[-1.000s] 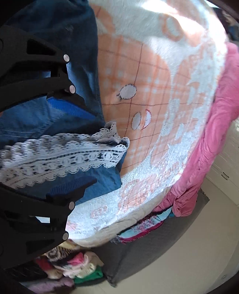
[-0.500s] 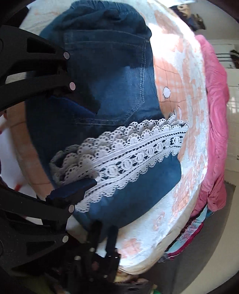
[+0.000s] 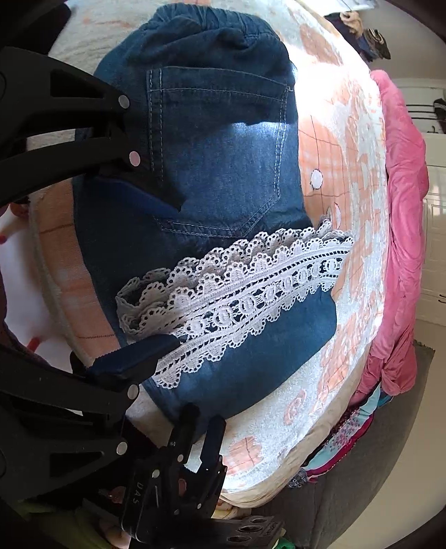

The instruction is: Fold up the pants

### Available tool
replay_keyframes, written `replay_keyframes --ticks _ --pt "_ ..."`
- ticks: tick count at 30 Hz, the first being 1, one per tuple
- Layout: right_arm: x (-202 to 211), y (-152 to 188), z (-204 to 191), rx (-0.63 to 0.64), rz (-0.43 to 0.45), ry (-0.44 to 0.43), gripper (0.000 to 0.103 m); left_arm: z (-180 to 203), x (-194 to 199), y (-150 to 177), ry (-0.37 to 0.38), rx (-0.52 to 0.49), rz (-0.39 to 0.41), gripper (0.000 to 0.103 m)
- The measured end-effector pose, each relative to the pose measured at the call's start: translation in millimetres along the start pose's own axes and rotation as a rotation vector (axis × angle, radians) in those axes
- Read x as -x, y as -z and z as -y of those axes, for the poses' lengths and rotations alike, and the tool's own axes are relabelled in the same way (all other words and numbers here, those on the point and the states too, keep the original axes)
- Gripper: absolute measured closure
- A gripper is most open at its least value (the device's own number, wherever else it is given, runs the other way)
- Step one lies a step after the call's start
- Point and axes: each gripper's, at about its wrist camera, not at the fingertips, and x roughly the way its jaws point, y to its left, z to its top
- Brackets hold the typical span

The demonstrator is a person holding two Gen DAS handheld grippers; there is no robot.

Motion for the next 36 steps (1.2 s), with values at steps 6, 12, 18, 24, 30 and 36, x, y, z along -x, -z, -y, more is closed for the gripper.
replay_keyframes --ticks 6,12,18,24,30,36 --pt "17 -11 4 -0.046 0.068 0.0 0.044 -2 12 0 0.025 0.016 0.015 0.035" --pt "19 -31 11 -0.091 0.084 -0.003 0.044 -4 22 0 0.007 0.012 0.04 0.032" --pt "-2 -75 4 -0.063 0.07 -0.006 0.033 -7 20 1 0.006 0.017 0.03 0.03" --pt "-60 -128 -5 -0.069 -0.023 -0.02 0.034 -10 16 3 0.009 0.018 0.022 0.027" --pt "-119 -158 -19 -0.032 -0.116 0.053 0.034 -10 12 6 0.009 0.007 0.014 0.024" --pt "-147 -156 -28 0.029 -0.177 0.095 0.033 -9 11 7 0.014 0.0 0.012 0.022"
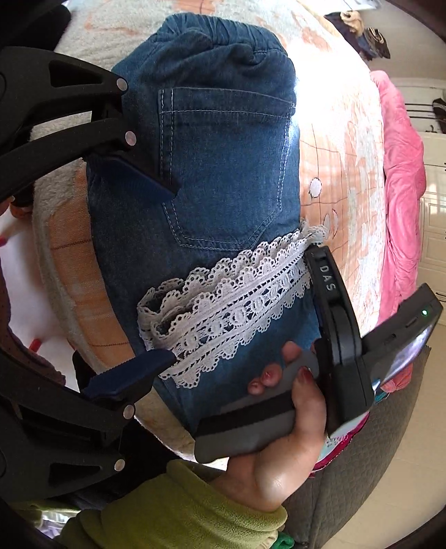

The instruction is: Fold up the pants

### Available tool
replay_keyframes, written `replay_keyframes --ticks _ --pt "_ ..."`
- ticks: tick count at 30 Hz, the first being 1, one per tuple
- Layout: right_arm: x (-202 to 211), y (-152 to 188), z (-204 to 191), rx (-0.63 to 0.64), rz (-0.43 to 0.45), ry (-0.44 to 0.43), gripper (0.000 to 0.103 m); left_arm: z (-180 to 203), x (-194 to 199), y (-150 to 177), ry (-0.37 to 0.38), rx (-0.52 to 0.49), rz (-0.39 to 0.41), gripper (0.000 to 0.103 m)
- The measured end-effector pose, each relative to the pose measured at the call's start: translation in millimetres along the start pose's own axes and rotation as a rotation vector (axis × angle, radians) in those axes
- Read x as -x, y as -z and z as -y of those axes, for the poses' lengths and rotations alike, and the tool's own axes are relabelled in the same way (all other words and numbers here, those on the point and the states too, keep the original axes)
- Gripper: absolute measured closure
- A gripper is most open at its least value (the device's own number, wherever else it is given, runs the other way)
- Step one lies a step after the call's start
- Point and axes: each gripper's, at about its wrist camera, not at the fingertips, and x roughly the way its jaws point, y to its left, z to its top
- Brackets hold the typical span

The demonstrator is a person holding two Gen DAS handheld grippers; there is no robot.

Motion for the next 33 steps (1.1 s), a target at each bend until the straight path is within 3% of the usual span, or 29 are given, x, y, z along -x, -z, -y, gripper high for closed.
replay_keyframes --ticks 4,9,20,22,23,33 --pt "1 3 11 -0.04 0.006 -0.056 0.033 2 3 0 0.0 0.001 0.002 0.021" --pt "30 5 22 -0.098 0.056 -0.157 0.034 1 19 -2 -0.003 0.014 0.038 0.021" --pt "88 3 17 -0.067 0.149 -0.18 0.033 -27 52 -4 -0.088 0.065 0.097 0.015" --pt "93 1 12 -0.057 0.158 -0.188 0.022 -34 58 -3 -0.107 0.079 0.107 0.013" --pt "95 0 11 -0.058 0.165 -0.187 0.009 -36 61 -3 -0.112 0.086 0.11 0.013" --pt "102 -14 -32 0.026 0.184 -0.231 0.009 -66 80 7 -0.15 0.165 0.134 0.01"
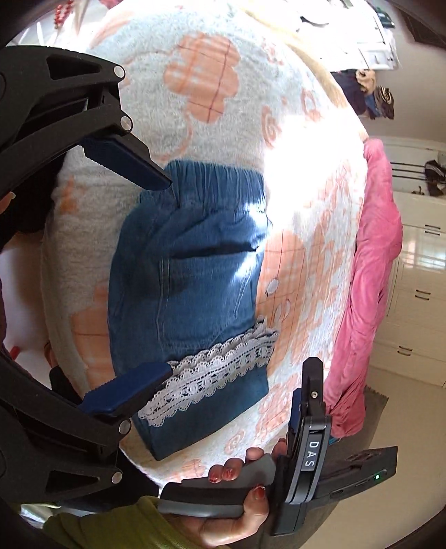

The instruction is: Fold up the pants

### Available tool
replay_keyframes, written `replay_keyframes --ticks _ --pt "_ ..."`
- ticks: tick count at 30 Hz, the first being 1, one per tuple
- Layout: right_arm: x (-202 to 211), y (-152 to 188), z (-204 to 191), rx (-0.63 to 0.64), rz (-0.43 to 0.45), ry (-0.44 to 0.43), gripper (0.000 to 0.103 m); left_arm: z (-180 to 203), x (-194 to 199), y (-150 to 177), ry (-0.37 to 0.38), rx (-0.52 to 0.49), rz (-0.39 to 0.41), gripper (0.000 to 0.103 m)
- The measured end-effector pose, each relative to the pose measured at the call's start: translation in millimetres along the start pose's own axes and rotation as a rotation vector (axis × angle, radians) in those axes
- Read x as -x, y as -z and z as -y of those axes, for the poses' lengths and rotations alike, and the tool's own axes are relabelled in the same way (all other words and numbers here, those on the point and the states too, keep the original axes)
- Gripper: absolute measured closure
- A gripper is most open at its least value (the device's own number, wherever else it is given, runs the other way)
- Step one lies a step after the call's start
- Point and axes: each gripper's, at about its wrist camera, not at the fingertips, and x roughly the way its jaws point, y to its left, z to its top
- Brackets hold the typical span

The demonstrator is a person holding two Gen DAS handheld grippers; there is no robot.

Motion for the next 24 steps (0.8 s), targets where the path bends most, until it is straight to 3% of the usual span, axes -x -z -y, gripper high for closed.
replay_keyframes --ticks 11,18,24 --pt "-28 -5 -60 0.131 -0.068 -0.074 0.009 -43 -6 12 -0.004 0.151 -0.04 0.01" --pt "-55 -6 -89 0.194 -0.133 -0.126 0.009 -56 -18 19 0.077 0.23 -0.066 0.01" --pt "-86 -2 -117 0.279 -0.195 -0.149 0.009 -58 -30 23 0.175 0.287 -0.064 0.035"
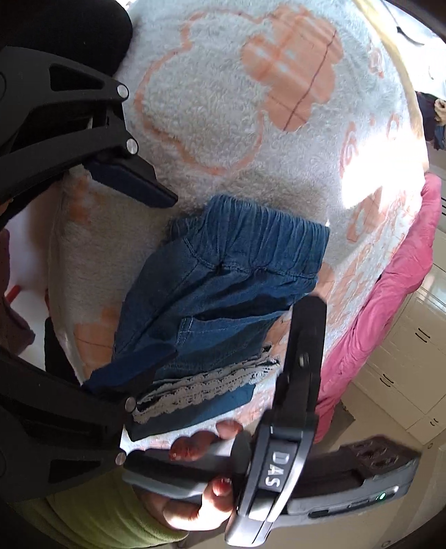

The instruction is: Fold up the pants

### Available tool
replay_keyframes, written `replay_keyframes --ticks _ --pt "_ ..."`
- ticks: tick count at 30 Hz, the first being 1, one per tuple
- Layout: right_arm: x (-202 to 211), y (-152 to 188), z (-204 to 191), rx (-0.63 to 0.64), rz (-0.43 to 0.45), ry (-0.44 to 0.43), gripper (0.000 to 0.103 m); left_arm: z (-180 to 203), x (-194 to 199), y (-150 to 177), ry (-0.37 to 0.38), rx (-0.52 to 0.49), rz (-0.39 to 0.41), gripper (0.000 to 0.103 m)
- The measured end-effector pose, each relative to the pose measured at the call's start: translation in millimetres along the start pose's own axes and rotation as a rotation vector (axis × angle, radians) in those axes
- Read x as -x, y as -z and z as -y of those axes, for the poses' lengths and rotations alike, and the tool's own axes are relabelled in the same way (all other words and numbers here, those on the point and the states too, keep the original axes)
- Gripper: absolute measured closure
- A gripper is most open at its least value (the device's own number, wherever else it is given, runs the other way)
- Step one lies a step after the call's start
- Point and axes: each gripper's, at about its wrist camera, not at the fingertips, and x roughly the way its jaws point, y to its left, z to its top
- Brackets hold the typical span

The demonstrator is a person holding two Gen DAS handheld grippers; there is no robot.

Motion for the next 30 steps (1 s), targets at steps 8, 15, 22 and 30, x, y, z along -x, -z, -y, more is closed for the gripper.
replay_keyframes --ticks 8,15,22,30 --pt "-38 -11 -13 0.045 -0.071 -0.032 0.009 -4 -8 1 0.031 0.022 -0.011 0.043" --pt "-62 -7 -11 0.029 -0.098 -0.075 0.012 -5 -8 2 0.047 0.018 -0.006 0.038" --pt "-45 1 -1 0.005 -0.026 -0.141 0.061 9 -7 3 0.033 -0.016 0.01 0.028" --pt "21 15 45 -0.119 0.109 -0.284 0.067 41 -17 -9 0.094 -0.001 -0.001 0.024"
